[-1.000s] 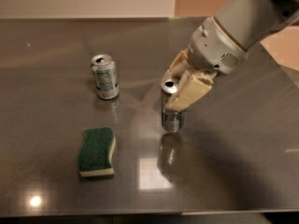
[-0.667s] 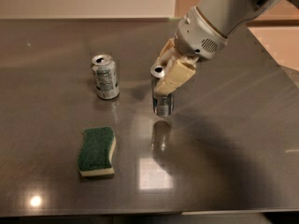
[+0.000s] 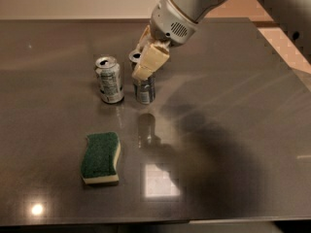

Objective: Move redbull can near 7up can

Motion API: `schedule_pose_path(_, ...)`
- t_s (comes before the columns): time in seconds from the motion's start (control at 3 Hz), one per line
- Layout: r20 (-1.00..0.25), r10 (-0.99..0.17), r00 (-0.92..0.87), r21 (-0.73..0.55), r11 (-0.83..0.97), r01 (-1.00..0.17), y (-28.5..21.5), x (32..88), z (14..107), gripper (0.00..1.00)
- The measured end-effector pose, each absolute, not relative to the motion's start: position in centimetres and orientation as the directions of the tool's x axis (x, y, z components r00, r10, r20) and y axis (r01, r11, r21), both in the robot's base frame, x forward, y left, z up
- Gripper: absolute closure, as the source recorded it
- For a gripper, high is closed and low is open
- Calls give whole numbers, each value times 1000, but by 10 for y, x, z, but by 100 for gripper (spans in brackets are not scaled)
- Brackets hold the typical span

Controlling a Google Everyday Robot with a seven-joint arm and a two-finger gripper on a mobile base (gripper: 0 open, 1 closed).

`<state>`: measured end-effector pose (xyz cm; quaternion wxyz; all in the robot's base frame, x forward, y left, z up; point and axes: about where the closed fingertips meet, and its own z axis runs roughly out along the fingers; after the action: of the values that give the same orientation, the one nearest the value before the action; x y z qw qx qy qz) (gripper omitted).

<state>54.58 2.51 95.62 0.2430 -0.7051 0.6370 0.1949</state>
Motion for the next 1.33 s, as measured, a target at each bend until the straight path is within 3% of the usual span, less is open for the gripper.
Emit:
schedule_pose_path(0.33, -591, -801, 95, -77, -62, -995, 44, 562, 949, 100)
schedule_pose_path(0.67, -595, -801, 68, -53, -45, -998, 53, 572, 937, 82)
schedule_pose_path(1.33, -603, -797, 32, -34, -14, -999, 46, 586, 915, 35)
